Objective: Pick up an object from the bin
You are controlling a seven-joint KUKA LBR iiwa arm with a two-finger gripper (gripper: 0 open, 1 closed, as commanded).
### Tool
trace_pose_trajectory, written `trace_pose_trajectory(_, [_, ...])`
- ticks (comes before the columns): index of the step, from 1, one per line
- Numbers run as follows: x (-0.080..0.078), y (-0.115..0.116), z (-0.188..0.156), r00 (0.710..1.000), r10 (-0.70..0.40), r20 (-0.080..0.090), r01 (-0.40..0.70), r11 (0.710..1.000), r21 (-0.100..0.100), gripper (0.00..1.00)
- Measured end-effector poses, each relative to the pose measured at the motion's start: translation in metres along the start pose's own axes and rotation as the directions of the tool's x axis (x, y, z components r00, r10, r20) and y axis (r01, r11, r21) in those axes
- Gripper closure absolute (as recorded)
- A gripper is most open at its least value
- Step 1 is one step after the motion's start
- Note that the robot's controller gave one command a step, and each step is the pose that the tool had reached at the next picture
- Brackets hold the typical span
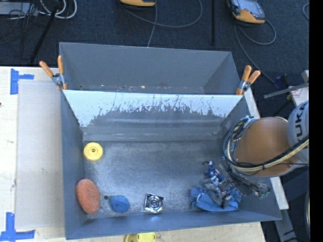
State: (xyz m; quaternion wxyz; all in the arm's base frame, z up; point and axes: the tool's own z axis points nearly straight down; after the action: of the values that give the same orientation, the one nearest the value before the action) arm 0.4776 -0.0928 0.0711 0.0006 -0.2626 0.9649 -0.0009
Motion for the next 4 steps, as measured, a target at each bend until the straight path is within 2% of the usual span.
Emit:
trace_pose_trajectory(1, [-0.004,0.0,-0.001,1.0,-0.002,0.016,0.002,1.0,0.005,0.0])
trace_pose_trajectory(2, [-0.001,0.0,0.0,1.0,-0.003,0.002,0.003,1.0,0.0,1.0])
trace_pose_trajectory(3, [-0.001,0.0,0.0,1.0,-0.003,0.002,0.003,1.0,0.0,1.0])
trace_pose_trajectory(4, [0.003,-0.005,-0.033,1.0,-0.008,-0.002,0.008,1.0,-0.005,1.0])
